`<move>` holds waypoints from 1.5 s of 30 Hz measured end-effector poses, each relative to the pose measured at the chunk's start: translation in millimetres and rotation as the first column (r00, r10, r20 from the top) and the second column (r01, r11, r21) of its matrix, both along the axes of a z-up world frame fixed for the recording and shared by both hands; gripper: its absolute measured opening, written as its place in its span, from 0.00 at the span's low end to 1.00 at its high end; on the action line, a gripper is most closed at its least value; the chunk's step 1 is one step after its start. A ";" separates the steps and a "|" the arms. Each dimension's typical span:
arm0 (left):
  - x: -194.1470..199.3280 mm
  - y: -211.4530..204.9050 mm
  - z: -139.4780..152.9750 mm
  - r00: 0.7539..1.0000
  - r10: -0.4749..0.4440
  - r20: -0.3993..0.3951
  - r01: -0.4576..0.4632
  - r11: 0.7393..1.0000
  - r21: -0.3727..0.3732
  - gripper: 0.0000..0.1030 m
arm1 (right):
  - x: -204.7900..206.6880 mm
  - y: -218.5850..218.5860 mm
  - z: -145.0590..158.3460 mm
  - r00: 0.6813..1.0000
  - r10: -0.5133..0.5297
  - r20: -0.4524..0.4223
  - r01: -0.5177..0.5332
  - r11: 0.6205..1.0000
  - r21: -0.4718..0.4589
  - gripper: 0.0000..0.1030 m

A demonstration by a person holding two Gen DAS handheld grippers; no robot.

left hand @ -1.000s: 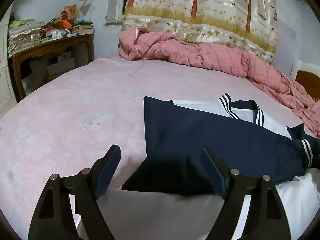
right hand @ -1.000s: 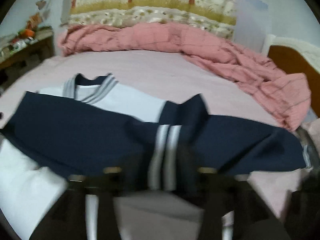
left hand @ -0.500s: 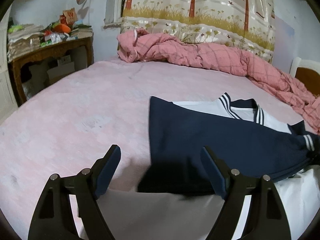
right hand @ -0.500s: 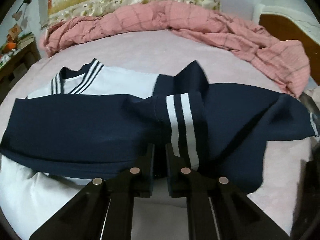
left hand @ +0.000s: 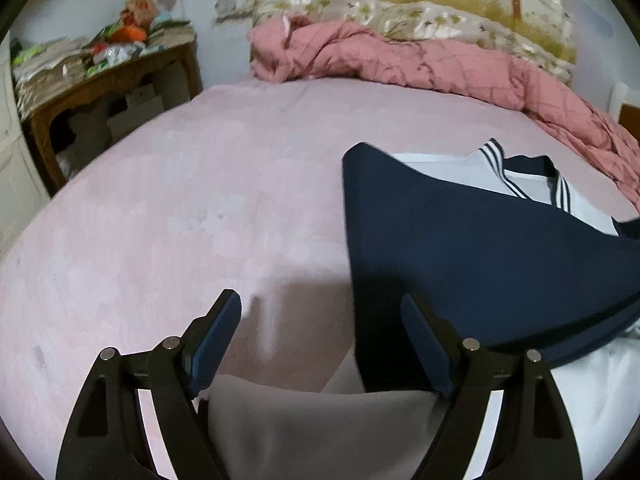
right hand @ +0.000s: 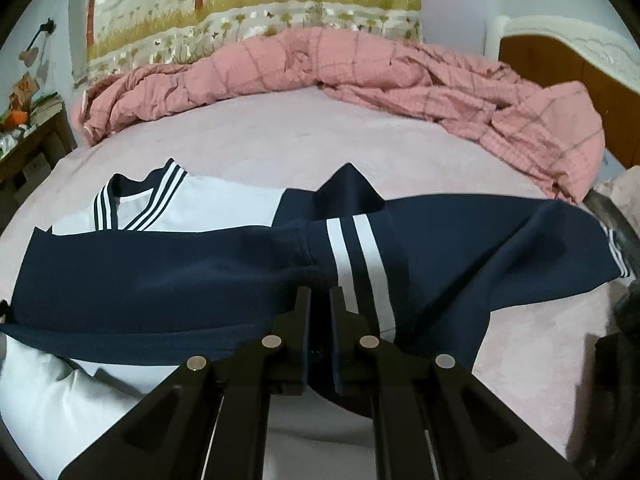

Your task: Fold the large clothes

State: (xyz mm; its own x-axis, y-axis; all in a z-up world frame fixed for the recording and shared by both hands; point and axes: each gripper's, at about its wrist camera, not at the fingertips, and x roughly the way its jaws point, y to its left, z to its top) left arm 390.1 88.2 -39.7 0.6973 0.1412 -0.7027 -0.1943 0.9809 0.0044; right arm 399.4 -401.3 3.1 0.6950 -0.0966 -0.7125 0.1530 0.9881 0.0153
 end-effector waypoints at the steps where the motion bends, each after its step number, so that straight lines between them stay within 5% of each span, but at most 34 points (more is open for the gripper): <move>1: -2.2 1.7 -0.1 1.000 0.017 0.007 -0.017 1.000 -0.003 0.79 | 1.7 -2.3 2.7 1.000 -0.003 0.004 0.003 1.000 0.019 0.09; 7: -1.9 -6.8 -0.5 1.000 0.005 0.007 -0.005 0.999 0.049 0.79 | 17.4 6.2 6.4 0.997 0.069 -0.040 -0.069 0.998 -0.009 0.10; 10: -1.1 -11.3 -0.3 1.000 -0.006 0.004 0.006 0.997 0.076 0.79 | 0.6 -13.2 11.4 0.996 -0.082 0.029 0.082 0.996 -0.027 0.10; 16: 0.1 -10.8 -0.6 1.000 -0.012 0.015 0.011 0.997 0.071 0.79 | -41.1 -82.1 46.4 0.975 -0.180 0.130 0.160 0.975 0.154 0.22; 21: 15.9 0.3 -19.6 0.993 0.095 -0.076 -0.089 0.993 0.079 0.79 | -65.9 -126.5 44.3 0.897 -0.415 0.153 0.415 0.909 0.034 0.22; 23: 13.5 4.3 -19.0 0.984 0.166 -0.065 -0.158 0.981 0.112 0.76 | -64.6 -137.6 42.0 0.904 -0.407 0.135 0.406 0.913 0.032 0.22; 25: 14.2 9.3 -20.1 0.978 0.195 -0.074 -0.186 0.977 0.108 0.70 | -63.6 -155.1 31.4 0.910 -0.402 0.099 0.386 0.910 0.151 0.24; 28: 15.3 13.8 -21.7 0.974 0.209 -0.086 -0.201 0.975 0.097 0.65 | -55.3 -171.7 13.6 0.924 -0.375 0.074 0.341 0.896 0.283 0.45; 31: 15.7 13.5 -21.0 0.974 0.208 -0.084 -0.200 0.975 0.101 0.65 | -43.2 -183.0 5.6 0.913 -0.364 0.186 0.265 0.874 0.408 0.50; 33: 15.1 12.8 -21.0 0.977 0.196 -0.078 -0.190 0.978 0.085 0.61 | -26.9 -187.1 4.0 0.913 -0.380 0.150 0.293 0.865 0.407 0.58; 36: 6.7 10.3 -14.0 0.990 0.140 -0.036 -0.138 0.990 0.035 0.59 | 1.5 -182.3 -6.0 0.939 -0.334 0.085 0.294 0.905 0.307 0.66; 39: -3.2 -0.5 -1.5 0.996 0.082 0.030 -0.084 0.995 0.055 0.59 | -11.5 -202.3 -30.4 0.904 -0.428 -0.001 0.397 0.837 0.378 0.66; 41: -8.8 -14.9 7.4 0.996 0.032 0.082 -0.041 0.992 0.117 0.59 | -38.8 -233.2 -56.0 0.854 -0.517 -0.068 0.459 0.683 0.568 0.64; 42: -13.0 -24.9 12.0 0.993 0.001 0.118 -0.020 0.987 0.158 0.62 | -48.9 -245.0 -64.2 0.845 -0.531 -0.066 0.446 0.632 0.634 0.56; 45: -14.4 -48.2 11.2 0.987 -0.059 0.152 0.015 0.961 0.277 0.69 | -44.4 -244.8 -63.2 0.856 -0.516 -0.036 0.446 0.701 0.556 0.52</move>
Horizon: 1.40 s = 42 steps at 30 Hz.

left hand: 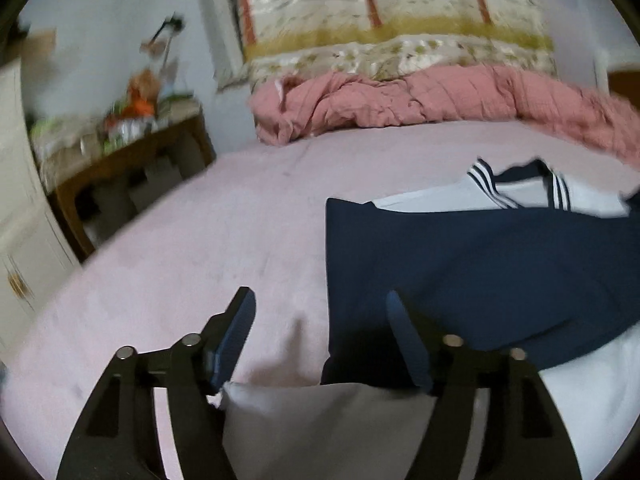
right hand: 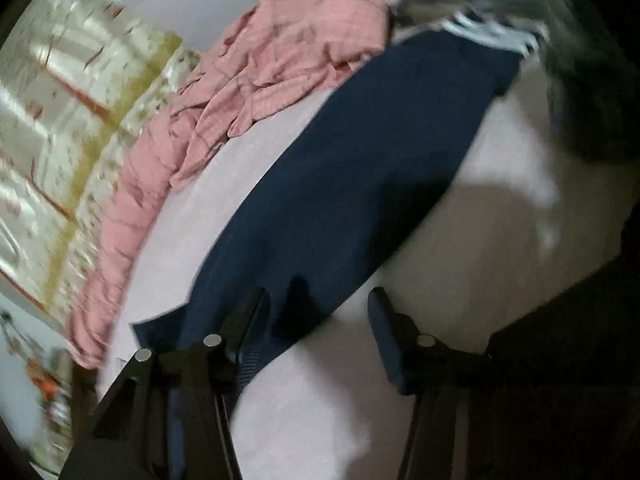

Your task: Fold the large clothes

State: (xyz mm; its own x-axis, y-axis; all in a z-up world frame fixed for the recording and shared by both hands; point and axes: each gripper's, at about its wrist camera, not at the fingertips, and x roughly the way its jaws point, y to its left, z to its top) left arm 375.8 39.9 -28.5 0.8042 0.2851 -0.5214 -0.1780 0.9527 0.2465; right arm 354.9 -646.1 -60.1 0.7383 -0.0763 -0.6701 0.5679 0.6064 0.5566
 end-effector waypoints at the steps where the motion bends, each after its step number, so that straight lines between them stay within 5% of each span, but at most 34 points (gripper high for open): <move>1: 4.0 -2.6 -2.2 1.000 0.001 -0.017 -0.001 1.000 0.024 0.69 | 4.4 4.3 -0.6 1.000 -0.004 -0.019 0.003 0.999 -0.042 0.51; 5: 9.9 9.0 -2.6 0.999 -0.017 -0.032 0.016 0.999 -0.039 0.69 | 7.0 3.5 0.4 0.995 -0.103 -0.011 0.101 0.986 -0.129 0.48; 8: 6.2 19.2 1.2 0.999 -0.032 -0.014 0.030 0.993 -0.110 0.69 | -7.1 -13.0 -0.8 0.978 -0.201 0.056 0.206 0.973 -0.104 0.44; 11: 0.6 15.7 3.6 0.999 -0.042 0.001 0.042 0.994 -0.105 0.69 | 0.2 -15.1 -0.3 0.984 -0.168 0.051 0.173 0.978 -0.118 0.44; 13: -2.8 11.9 6.3 0.999 -0.050 0.016 0.051 0.995 -0.087 0.69 | -0.8 -16.6 -1.3 0.987 -0.145 0.067 0.151 0.984 -0.099 0.05; 15: -9.0 8.7 10.6 0.997 -0.063 0.041 0.067 0.994 -0.083 0.69 | -2.4 -10.9 4.5 0.988 -0.134 0.081 0.144 0.981 -0.129 0.05; 19: -19.1 8.4 22.7 0.991 -0.080 0.106 0.091 0.991 -0.103 0.69 | -2.2 35.0 53.0 0.992 -0.064 0.112 0.104 0.909 -0.404 0.05; 22: -21.2 11.7 27.0 0.988 -0.080 0.128 0.098 0.986 -0.138 0.69 | -16.7 56.9 84.5 0.978 0.045 0.206 0.034 0.931 -0.364 0.05; 25: -23.7 14.5 30.0 0.988 -0.073 0.139 0.095 0.982 -0.164 0.69 | -23.7 101.8 123.0 0.947 0.205 0.249 -0.077 0.894 -0.440 0.05; 29: -26.0 16.1 34.1 0.985 -0.078 0.151 0.108 0.973 -0.206 0.69 | -18.7 175.6 145.9 0.851 0.449 0.272 -0.302 0.843 -0.445 0.05; 34: -24.3 14.5 34.3 0.984 -0.083 0.157 0.115 0.970 -0.212 0.68 | 14.1 271.0 109.6 0.770 0.626 0.123 -0.529 0.734 -0.426 0.05; 39: -23.8 9.2 36.9 0.981 -0.103 0.165 0.135 0.972 -0.191 0.67 | 45.0 297.5 48.2 0.719 0.694 0.020 -0.682 0.712 -0.167 0.05; 42: -20.9 6.9 36.6 0.982 -0.105 0.157 0.134 0.973 -0.186 0.67 | 43.1 295.5 50.9 0.703 0.711 0.006 -0.697 0.691 -0.189 0.07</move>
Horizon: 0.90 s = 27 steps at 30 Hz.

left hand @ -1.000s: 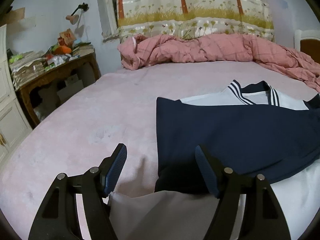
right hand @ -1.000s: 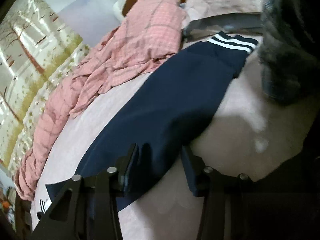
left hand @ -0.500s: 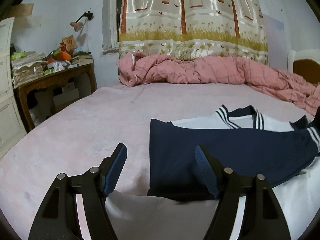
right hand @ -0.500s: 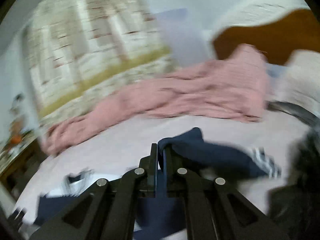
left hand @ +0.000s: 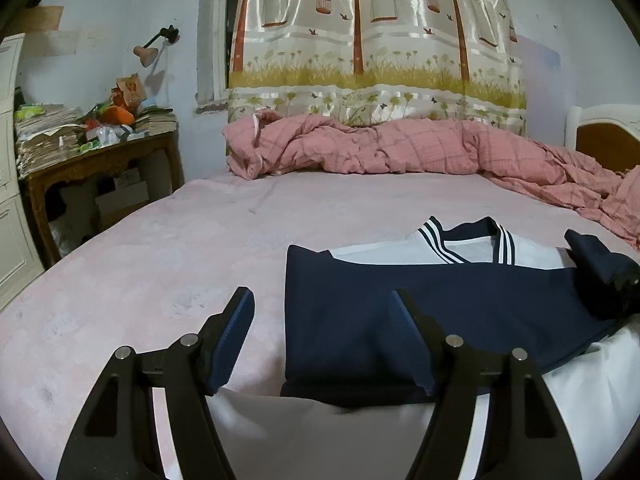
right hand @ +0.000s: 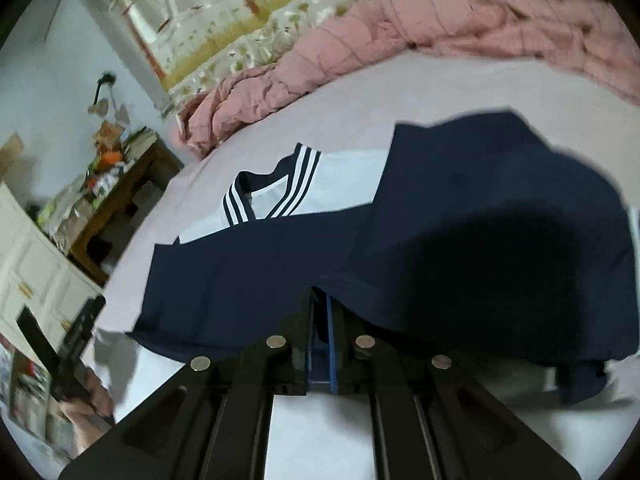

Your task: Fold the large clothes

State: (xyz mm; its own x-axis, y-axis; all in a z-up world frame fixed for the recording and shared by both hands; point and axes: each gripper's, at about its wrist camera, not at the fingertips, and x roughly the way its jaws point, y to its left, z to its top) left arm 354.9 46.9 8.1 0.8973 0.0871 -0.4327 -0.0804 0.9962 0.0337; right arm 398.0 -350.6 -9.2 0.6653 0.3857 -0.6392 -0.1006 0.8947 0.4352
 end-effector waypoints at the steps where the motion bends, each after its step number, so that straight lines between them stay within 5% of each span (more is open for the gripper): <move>1: 0.9 -0.4 -0.3 1.000 0.003 -0.003 -0.003 1.000 0.000 0.67 | -2.7 -1.4 2.2 1.000 -0.006 0.008 0.006 1.000 -0.018 0.12; 4: -0.8 -0.4 0.7 1.000 0.000 0.001 0.000 1.000 -0.015 0.67 | -13.4 -17.6 13.5 0.999 -0.051 -0.010 0.051 0.999 0.004 0.27; 7: -5.4 -1.6 0.5 1.000 -0.004 0.019 0.005 1.000 -0.026 0.67 | -27.9 -32.9 34.2 0.992 -0.127 0.022 0.128 0.990 -0.062 0.31; 9: -5.9 -3.9 -1.3 1.000 0.000 0.017 0.000 1.000 -0.013 0.67 | -44.9 -52.5 49.0 0.978 -0.201 0.055 0.206 0.973 -0.104 0.45; 13: -7.6 -8.8 -0.6 1.000 0.003 0.028 -0.004 1.000 0.014 0.67 | -65.8 -104.3 55.3 0.875 -0.471 0.109 0.483 0.845 -0.227 0.49; 15: -8.2 -10.2 -0.2 1.000 0.002 0.031 -0.003 1.000 0.018 0.68 | -71.3 -134.0 41.0 0.846 -0.532 0.048 0.531 0.829 -0.176 0.55; 18: -8.3 -11.1 -0.8 1.000 0.000 0.025 -0.001 1.000 0.016 0.68 | -72.6 -182.9 1.4 0.825 -0.547 -0.144 0.557 0.830 0.037 0.56; 25: -9.1 -18.8 -2.0 1.000 0.012 0.027 -0.014 0.998 0.069 0.70 | -58.0 -201.5 -37.7 0.861 -0.454 -0.230 0.493 0.856 0.155 0.59; 27: -9.8 -25.0 -4.2 1.000 -0.010 0.027 0.008 0.996 0.090 0.70 | -52.7 -194.1 -40.5 0.867 -0.451 -0.211 0.482 0.867 0.128 0.59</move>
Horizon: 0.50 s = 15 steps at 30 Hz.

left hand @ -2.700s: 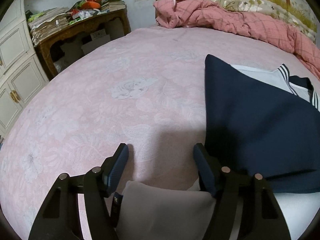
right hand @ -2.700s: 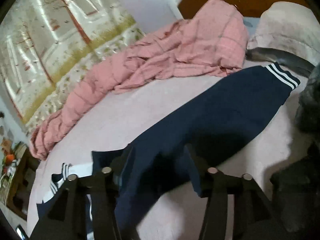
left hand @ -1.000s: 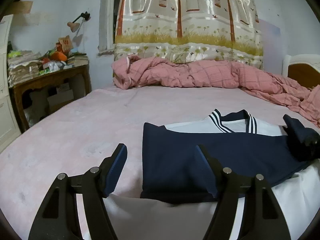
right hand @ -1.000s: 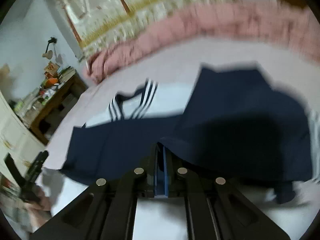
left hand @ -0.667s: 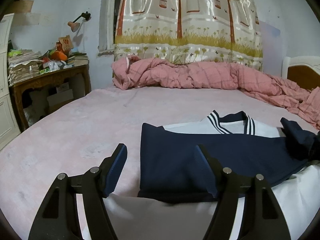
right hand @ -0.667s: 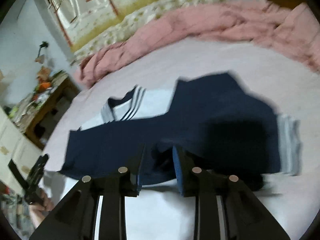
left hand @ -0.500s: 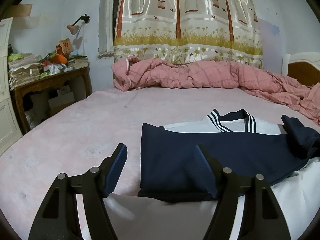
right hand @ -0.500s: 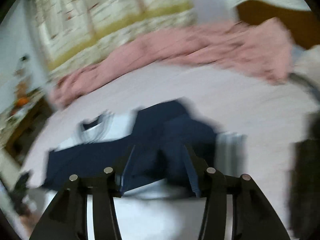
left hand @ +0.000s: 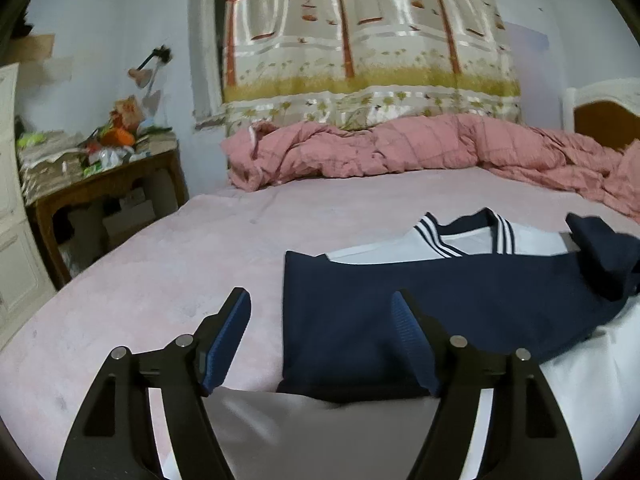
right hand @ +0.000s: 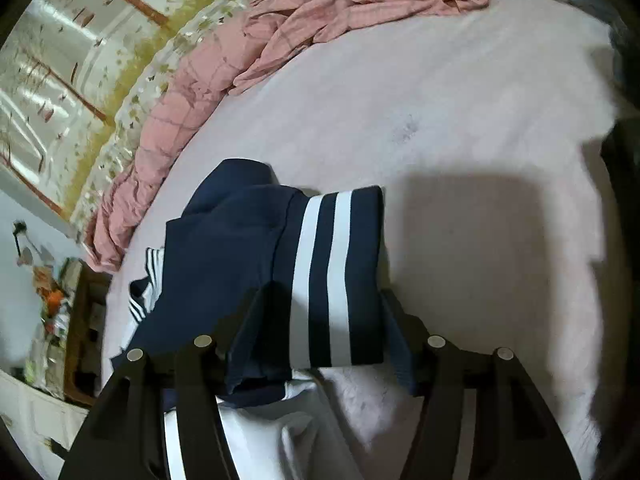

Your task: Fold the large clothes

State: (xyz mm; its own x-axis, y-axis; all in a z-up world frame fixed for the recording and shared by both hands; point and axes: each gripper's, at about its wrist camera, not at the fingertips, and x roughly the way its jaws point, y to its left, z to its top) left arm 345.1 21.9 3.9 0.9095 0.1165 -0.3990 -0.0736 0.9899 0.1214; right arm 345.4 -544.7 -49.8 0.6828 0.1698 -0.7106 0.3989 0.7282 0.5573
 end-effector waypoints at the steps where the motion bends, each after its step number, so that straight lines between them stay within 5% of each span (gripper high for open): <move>1: -0.1 -3.0 -1.5 1.000 -0.009 -0.005 0.009 1.000 0.007 0.70 | 0.4 1.4 -0.6 1.000 0.004 0.007 -0.004 1.000 -0.010 0.58; 2: -0.1 -5.1 -2.1 1.000 -0.015 -0.008 0.015 1.000 0.011 0.70 | 1.3 3.3 0.4 1.000 -0.001 0.010 0.001 1.000 -0.024 0.54; 4: -1.4 -8.5 -2.1 1.000 -0.028 -0.005 0.029 0.999 0.018 0.70 | 2.4 8.2 6.0 1.000 -0.006 0.030 0.008 0.997 -0.073 0.08; 6: -3.6 -10.5 -0.9 0.999 -0.036 0.005 0.035 0.999 0.022 0.70 | -1.3 11.4 17.2 0.997 0.007 0.078 0.000 0.996 -0.093 0.07; 10: -7.1 -12.5 2.7 0.998 -0.054 0.010 0.054 0.999 0.005 0.70 | -19.2 53.2 67.8 0.962 0.128 0.240 -0.059 0.960 -0.274 0.07; 13: -10.3 -18.8 4.8 0.997 -0.078 0.017 0.078 0.997 0.007 0.70 | -30.9 96.3 94.5 0.887 0.301 0.350 -0.208 0.938 -0.278 0.07; 15: -12.5 -26.0 5.8 0.995 -0.100 0.023 0.100 0.995 0.018 0.70 | -34.6 134.3 103.2 0.804 0.444 0.395 -0.349 0.891 -0.291 0.07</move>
State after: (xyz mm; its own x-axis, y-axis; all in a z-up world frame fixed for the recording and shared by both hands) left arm 332.6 -4.1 9.7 0.9261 0.0311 -0.3761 0.0225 0.9902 0.1375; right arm 310.8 -410.5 53.4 0.8319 0.3857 -0.3991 -0.2010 0.8796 0.4311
